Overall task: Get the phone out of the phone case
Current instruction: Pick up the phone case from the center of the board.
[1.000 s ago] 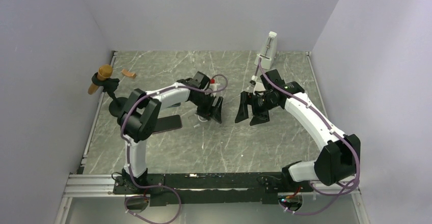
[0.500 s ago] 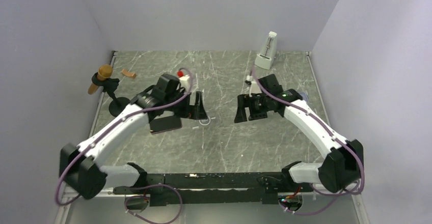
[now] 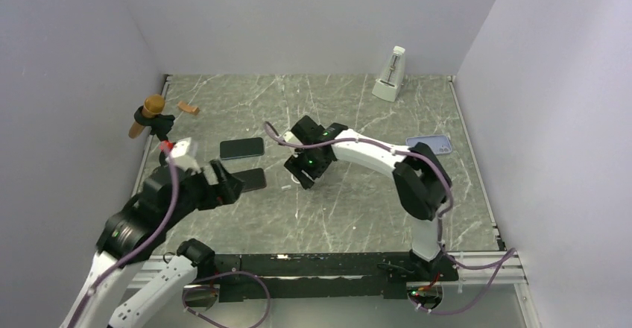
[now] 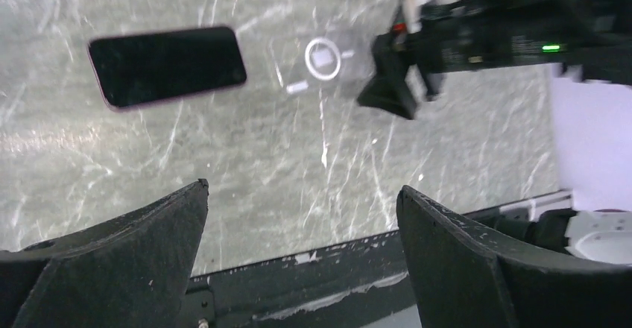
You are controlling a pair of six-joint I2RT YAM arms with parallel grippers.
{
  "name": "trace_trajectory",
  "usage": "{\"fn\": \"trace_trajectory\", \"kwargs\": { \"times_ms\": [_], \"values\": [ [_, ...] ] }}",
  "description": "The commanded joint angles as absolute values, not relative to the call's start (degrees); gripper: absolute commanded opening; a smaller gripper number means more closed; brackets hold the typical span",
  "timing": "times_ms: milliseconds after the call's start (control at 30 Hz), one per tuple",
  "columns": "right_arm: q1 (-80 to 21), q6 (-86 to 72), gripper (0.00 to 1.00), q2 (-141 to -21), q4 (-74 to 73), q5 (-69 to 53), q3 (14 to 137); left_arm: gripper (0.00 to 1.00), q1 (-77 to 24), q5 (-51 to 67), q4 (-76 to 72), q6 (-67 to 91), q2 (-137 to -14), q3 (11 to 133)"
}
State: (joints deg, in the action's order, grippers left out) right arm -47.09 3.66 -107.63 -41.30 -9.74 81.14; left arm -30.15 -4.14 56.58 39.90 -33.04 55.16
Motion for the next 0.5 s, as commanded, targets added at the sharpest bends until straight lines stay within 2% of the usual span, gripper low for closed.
{"fn": "trace_trajectory", "kwargs": {
  "times_ms": [0,167,300,367,467],
  "values": [
    [-49.8,10.4,0.66,-113.5,-41.2,-2.9,87.9,0.99,-30.0,-8.5,57.3,38.3,-24.3,54.7],
    [-50.4,12.1,0.62,-120.0,-41.7,-3.8,91.6,1.00,-29.9,-5.7,57.9,34.5,-23.0,54.8],
    [-50.6,13.1,0.53,-123.1,-41.4,-3.0,91.6,0.99,-29.9,-5.0,58.9,29.3,-26.5,56.5],
    [-50.8,12.9,0.45,-123.9,-41.8,-2.9,91.5,0.99,-29.9,-5.1,59.0,27.2,-28.1,57.6],
    [-51.0,11.3,0.24,-123.9,-41.4,-0.8,90.6,0.99,-30.0,-5.6,58.4,25.1,-29.7,59.1]
  ]
}}
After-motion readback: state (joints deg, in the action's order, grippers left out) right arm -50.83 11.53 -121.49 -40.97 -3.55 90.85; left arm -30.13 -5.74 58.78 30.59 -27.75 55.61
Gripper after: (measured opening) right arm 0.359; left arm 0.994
